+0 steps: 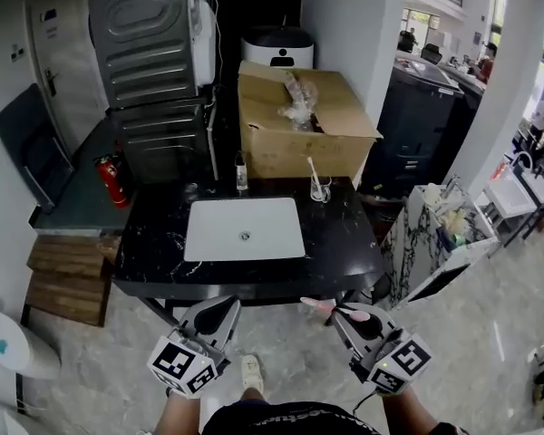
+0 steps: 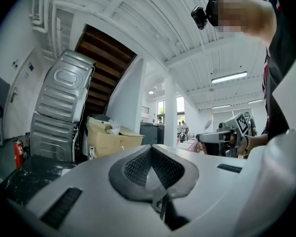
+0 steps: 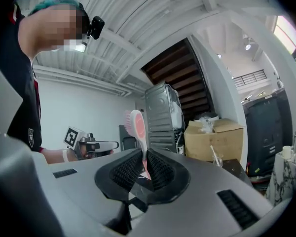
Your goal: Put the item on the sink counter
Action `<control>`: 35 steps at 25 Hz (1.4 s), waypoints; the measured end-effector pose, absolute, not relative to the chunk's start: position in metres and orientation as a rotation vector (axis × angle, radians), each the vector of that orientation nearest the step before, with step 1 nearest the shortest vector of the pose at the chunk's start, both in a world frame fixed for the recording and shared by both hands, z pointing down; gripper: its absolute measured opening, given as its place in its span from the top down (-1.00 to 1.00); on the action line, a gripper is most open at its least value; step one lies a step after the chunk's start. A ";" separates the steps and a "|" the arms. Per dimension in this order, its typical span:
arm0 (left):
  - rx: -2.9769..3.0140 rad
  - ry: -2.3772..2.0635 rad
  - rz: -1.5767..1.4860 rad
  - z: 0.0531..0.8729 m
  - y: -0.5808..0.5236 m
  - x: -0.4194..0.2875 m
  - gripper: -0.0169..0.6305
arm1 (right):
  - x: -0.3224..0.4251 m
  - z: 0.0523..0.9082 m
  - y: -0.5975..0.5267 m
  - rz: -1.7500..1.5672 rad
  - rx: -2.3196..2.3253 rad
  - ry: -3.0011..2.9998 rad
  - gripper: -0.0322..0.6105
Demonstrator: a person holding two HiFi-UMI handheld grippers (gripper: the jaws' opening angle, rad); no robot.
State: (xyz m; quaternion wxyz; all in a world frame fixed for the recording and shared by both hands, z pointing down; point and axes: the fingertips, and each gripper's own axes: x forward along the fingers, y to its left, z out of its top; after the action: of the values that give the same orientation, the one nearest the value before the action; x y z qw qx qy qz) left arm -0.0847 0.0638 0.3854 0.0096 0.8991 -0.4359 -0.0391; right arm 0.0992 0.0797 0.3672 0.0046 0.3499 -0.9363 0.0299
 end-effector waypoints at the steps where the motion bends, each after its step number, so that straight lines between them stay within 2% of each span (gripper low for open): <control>1: 2.806 -1.357 -0.122 0.384 0.046 -0.094 0.91 | 0.087 0.366 0.060 0.097 1.096 -2.928 0.71; 9: 2.819 -1.325 -0.120 0.374 -0.075 -0.161 0.91 | 0.001 0.345 -0.058 0.158 1.086 -2.989 0.71; 15: 2.838 -1.265 -0.134 0.374 -0.131 -0.177 0.91 | -0.020 0.347 -0.102 0.151 1.123 -2.909 0.71; 28: 2.855 -1.233 -0.146 0.364 -0.201 -0.144 0.91 | 0.003 0.334 -0.179 0.118 1.157 -2.964 0.71; 35: 2.851 -1.217 -0.145 0.368 -0.239 -0.111 0.91 | 0.069 0.357 -0.239 0.192 1.370 -2.873 0.71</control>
State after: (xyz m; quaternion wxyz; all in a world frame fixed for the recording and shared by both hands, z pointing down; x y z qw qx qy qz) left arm -0.1114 -0.2390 0.3679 0.0194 0.9185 -0.3922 -0.0468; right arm 0.0686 -0.2394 0.3575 -0.0238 0.4295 -0.9007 0.0602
